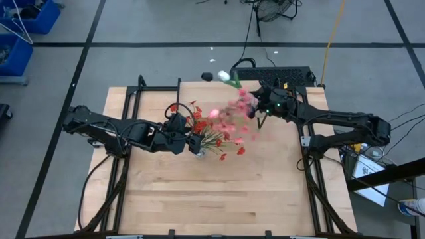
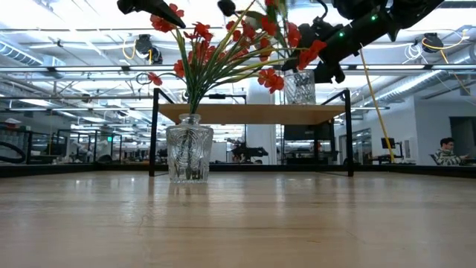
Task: Pick and place flowers into a vace then onto a shelf
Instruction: Adjust the transparent vase on the shelf
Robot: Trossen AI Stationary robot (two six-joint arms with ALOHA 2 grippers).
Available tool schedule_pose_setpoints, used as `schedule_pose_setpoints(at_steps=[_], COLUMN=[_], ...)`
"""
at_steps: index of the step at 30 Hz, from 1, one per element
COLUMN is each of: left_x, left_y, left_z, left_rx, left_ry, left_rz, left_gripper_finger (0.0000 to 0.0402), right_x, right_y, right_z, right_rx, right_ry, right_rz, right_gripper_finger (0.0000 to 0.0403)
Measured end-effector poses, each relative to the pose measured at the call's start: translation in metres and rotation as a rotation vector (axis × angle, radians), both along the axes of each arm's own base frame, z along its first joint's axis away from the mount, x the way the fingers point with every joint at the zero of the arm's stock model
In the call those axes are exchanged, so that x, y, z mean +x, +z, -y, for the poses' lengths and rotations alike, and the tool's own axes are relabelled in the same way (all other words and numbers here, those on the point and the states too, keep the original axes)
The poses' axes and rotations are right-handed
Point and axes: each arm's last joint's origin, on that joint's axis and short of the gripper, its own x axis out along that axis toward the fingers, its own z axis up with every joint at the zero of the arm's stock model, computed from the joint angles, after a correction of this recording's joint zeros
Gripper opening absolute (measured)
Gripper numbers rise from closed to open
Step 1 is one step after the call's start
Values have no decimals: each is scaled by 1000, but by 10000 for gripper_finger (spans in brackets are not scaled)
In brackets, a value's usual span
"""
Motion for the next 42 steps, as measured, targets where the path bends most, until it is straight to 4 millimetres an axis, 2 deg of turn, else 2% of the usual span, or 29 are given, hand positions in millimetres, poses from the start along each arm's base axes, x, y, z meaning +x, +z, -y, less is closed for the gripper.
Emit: schedule_pose_setpoints(at_steps=[9,14,19,24,32,36,42], left_x=[0,0,0,0,0,0,0], left_y=[0,0,0,0,0,0,0], left_z=[0,0,0,0,0,0,0], left_rx=[11,6,5,0,-5,-2,7], left_ry=[-9,-5,-4,0,3,1,2], left_rz=[-6,-3,-2,0,4,2,1], left_gripper_finger=[351,351,351,351,351,351,351], right_x=[-4,-10,-14,-17,-34,-41,-51], right_y=[3,-8,-17,-17,-20,-18,-23], right_z=[2,10,7,2,-3,-10,-12], right_rx=[78,165,158,127,130,83,110], right_ry=[-29,-113,-89,-63,-75,-8,-42], right_rz=[73,72,99,130,167,169,213], right_gripper_finger=[357,357,357,357,357,357,357])
